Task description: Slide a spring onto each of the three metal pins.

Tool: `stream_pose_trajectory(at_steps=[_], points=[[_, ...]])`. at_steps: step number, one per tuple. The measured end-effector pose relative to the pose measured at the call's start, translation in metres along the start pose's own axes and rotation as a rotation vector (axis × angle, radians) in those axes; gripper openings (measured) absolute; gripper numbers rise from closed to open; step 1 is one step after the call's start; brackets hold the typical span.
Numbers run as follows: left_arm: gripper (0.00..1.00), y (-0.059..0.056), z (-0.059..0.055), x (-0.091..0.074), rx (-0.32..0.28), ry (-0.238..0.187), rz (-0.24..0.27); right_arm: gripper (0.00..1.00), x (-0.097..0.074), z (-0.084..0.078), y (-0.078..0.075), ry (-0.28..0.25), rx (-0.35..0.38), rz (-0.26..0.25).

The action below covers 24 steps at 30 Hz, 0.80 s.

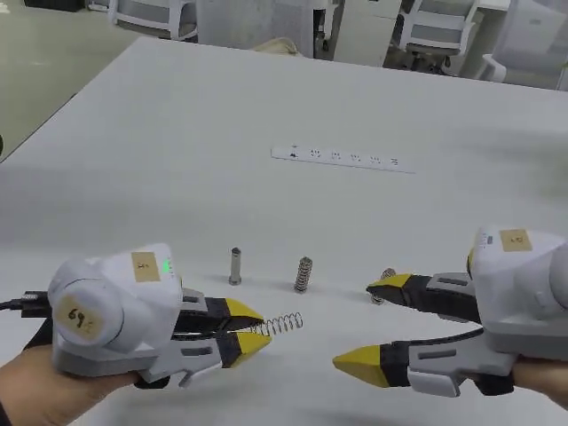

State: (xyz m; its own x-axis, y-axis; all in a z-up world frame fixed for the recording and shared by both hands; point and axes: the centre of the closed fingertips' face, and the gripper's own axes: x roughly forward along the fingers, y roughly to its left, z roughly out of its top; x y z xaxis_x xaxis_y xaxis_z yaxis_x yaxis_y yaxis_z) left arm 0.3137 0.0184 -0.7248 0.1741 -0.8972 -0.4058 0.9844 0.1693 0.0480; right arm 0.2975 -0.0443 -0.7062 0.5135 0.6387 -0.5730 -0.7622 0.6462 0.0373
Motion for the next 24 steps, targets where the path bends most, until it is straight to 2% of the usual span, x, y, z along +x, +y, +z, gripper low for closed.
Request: stream_pose_trajectory(at_steps=[5, 11, 18, 24], points=[[0.02, -0.012, 0.007, -0.001, 0.031, -0.019, -0.063, 0.55, 0.002, 0.004, 0.007, -0.008, -0.013, 0.024], [0.02, -0.022, 0.014, -0.002, 0.048, -0.037, -0.108, 0.51, 0.004, 0.005, 0.017, -0.011, -0.025, 0.065], [0.02, -0.032, 0.02, -0.003, 0.065, -0.048, -0.146, 0.44, 0.008, 0.004, 0.03, 0.002, -0.043, 0.116], [0.02, -0.037, 0.025, -0.003, 0.076, -0.057, -0.163, 0.37, 0.009, 0.004, 0.037, 0.007, -0.058, 0.149]])
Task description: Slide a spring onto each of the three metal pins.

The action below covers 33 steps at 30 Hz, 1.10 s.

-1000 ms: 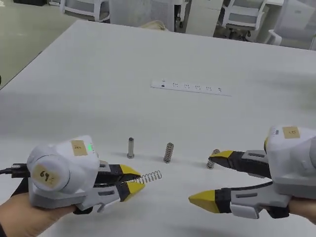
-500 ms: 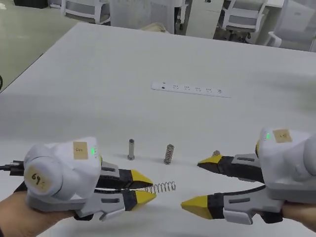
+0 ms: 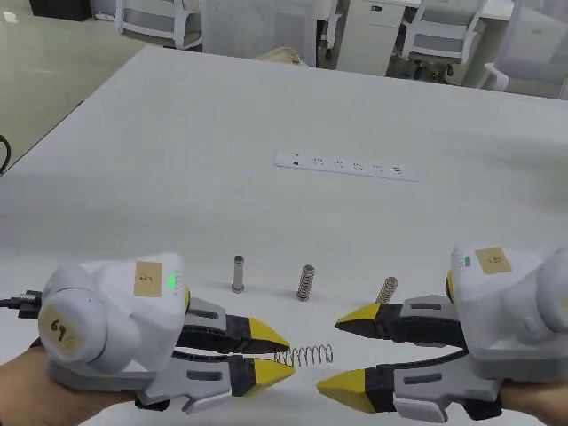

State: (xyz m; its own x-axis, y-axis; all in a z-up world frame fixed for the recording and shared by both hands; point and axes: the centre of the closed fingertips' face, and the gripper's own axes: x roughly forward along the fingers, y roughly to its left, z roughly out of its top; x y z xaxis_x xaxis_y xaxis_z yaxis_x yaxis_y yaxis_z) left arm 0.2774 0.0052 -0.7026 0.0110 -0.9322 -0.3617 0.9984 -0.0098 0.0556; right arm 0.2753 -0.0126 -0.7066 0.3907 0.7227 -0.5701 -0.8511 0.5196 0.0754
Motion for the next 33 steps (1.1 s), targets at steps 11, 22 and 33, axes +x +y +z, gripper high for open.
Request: stream_pose_trajectory(at_steps=[11, 22, 33], points=[[0.02, -0.008, 0.007, 0.001, 0.006, -0.016, -0.031, 0.27, 0.002, 0.0, 0.009, 0.0, -0.008, 0.042], [0.02, -0.011, 0.008, 0.001, 0.01, -0.021, -0.043, 0.13, 0.002, 0.001, 0.016, -0.002, -0.026, 0.075], [0.02, -0.013, 0.007, 0.002, 0.01, -0.027, -0.048, 0.1, 0.0, 0.003, 0.018, 0.009, -0.034, 0.083]])
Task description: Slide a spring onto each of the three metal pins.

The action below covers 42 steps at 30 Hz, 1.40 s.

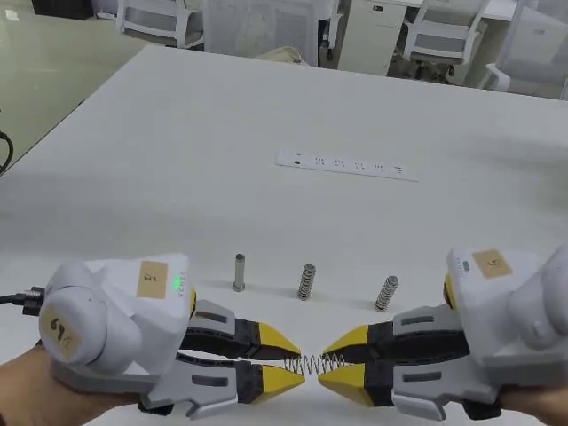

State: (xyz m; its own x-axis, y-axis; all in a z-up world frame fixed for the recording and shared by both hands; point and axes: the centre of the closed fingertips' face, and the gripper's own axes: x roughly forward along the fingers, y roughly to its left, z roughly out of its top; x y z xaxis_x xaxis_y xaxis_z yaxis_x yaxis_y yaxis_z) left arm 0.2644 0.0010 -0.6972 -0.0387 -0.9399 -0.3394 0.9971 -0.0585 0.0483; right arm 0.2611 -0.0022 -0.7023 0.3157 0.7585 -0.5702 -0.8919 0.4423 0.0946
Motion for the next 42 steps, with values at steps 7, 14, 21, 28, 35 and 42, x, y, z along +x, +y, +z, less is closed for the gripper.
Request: stream_pose_trajectory(at_steps=[7, 14, 21, 28, 35, 42], points=[[0.02, -0.001, 0.0, 0.0, 0.0, -0.006, 0.001, 0.09, -0.001, 0.005, 0.001, 0.053, -0.029, 0.014], [0.02, 0.002, 0.001, -0.001, 0.001, -0.014, 0.017, 0.08, -0.001, 0.016, 0.001, 0.128, -0.097, 0.027], [0.02, 0.006, -0.001, -0.004, -0.004, -0.015, 0.032, 0.08, 0.004, 0.024, 0.0, 0.18, -0.139, 0.045], [0.02, 0.008, -0.002, -0.004, -0.007, -0.013, 0.042, 0.07, 0.006, 0.026, -0.001, 0.249, -0.175, 0.069], [0.02, 0.01, -0.003, -0.001, -0.013, -0.013, 0.05, 0.07, 0.006, 0.028, -0.001, 0.353, -0.236, 0.104], [0.02, 0.012, -0.003, -0.001, -0.019, -0.016, 0.06, 0.07, 0.01, 0.032, 0.0, 0.408, -0.272, 0.129]])
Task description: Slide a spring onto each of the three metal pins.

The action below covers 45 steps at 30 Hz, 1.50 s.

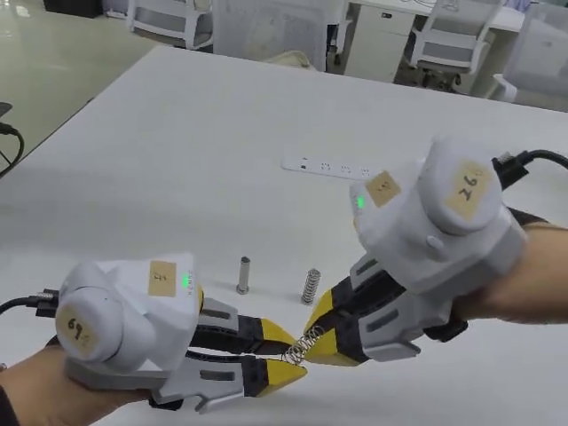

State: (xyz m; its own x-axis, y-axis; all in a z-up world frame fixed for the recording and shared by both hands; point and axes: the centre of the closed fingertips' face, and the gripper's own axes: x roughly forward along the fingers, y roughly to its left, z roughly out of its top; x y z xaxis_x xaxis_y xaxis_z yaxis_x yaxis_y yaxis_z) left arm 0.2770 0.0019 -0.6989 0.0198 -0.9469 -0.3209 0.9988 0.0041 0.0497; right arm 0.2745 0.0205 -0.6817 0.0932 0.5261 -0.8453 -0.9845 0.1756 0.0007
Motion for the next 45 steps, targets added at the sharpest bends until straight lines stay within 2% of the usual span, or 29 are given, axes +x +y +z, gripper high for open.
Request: stream_pose_trajectory(at_steps=[11, 19, 23, 35, 45], points=[[0.03, 0.004, -0.001, 0.002, -0.02, -0.008, 0.014, 0.07, 0.003, 0.003, -0.003, 0.122, -0.065, 0.047], [0.03, 0.008, 0.001, 0.001, -0.03, -0.02, 0.035, 0.07, 0.005, 0.012, -0.004, 0.156, -0.095, 0.077], [0.03, 0.008, 0.0, 0.001, -0.029, -0.017, 0.036, 0.07, 0.006, 0.011, -0.003, 0.189, -0.111, 0.088], [0.04, 0.014, -0.002, 0.0, -0.028, -0.004, 0.061, 0.07, 0.006, 0.012, -0.009, 0.224, -0.132, 0.093], [0.15, 0.019, -0.005, -0.005, -0.059, 0.0, 0.085, 0.07, 0.006, 0.014, -0.016, 0.226, -0.136, 0.078]])
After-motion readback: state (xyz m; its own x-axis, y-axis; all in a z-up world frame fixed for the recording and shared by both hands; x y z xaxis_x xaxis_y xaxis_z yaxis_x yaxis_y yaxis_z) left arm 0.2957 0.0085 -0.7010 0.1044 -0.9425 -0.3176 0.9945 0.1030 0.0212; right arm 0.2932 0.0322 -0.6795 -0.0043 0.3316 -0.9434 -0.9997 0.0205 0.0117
